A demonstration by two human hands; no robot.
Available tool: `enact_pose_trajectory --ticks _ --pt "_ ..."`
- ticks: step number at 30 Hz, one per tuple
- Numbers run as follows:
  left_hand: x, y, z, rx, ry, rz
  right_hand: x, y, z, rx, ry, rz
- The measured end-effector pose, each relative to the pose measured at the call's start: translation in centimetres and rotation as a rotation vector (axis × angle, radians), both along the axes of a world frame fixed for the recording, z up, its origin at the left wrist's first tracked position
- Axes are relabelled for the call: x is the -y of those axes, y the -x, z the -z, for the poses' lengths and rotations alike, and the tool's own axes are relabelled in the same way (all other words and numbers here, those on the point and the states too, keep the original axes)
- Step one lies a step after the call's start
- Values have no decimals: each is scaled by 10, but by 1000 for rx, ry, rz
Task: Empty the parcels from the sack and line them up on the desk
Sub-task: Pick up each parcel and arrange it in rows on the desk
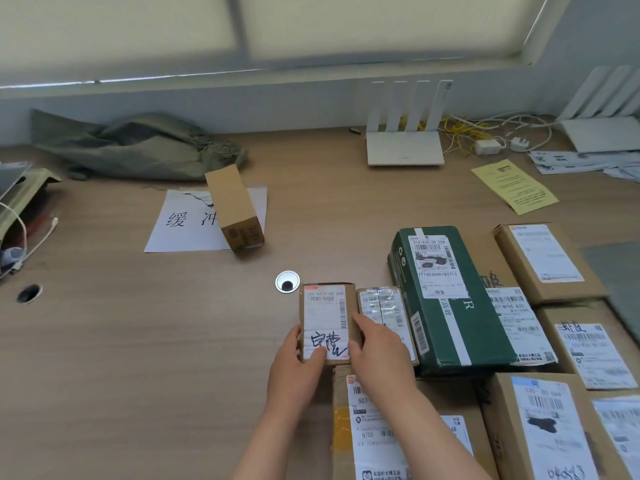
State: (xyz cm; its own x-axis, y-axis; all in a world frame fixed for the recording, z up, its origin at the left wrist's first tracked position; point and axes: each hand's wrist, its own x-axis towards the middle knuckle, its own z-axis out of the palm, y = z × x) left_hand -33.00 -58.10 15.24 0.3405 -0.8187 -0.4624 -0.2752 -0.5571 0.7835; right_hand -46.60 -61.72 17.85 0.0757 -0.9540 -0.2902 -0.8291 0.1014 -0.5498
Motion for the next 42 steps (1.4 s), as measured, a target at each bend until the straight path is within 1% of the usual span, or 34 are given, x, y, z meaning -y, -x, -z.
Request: enact_pose_trajectory --ticks 5,12,14,16,19,21,24,29,32,36,40,42 --pt "1 3 2 -6 -5 14 -1 4 -2 -43 21 18" --pt "0 -4 7 -58 -9 48 -6 -1 2 -16 27 75" --pt "1 -7 3 -44 -10 60 -9 -7 2 -60 56 82" --pt "6 -15 -3 -34 35 23 -11 -22 -2 -67 116 87" --pt "18 -39 -18 -69 151 -26 -8 -59 -12 73 190 95" --pt "30 -62 -26 -95 204 -31 1 -85 -18 171 204 85" --pt "53 -106 -37 -105 257 -44 23 -124 -27 308 169 100" --pt "104 -175 -39 -146 307 -109 87 -173 -27 428 78 159" --pt "131 -206 -33 -241 289 -176 126 -194 -17 575 15 244" --pt "157 -232 -24 -334 238 -211 165 -214 0 664 -52 289" --pt "177 -241 -9 -343 170 -192 184 -233 14 692 -87 234" --pt "184 -240 -3 -365 157 -149 189 -239 18 701 -88 187"
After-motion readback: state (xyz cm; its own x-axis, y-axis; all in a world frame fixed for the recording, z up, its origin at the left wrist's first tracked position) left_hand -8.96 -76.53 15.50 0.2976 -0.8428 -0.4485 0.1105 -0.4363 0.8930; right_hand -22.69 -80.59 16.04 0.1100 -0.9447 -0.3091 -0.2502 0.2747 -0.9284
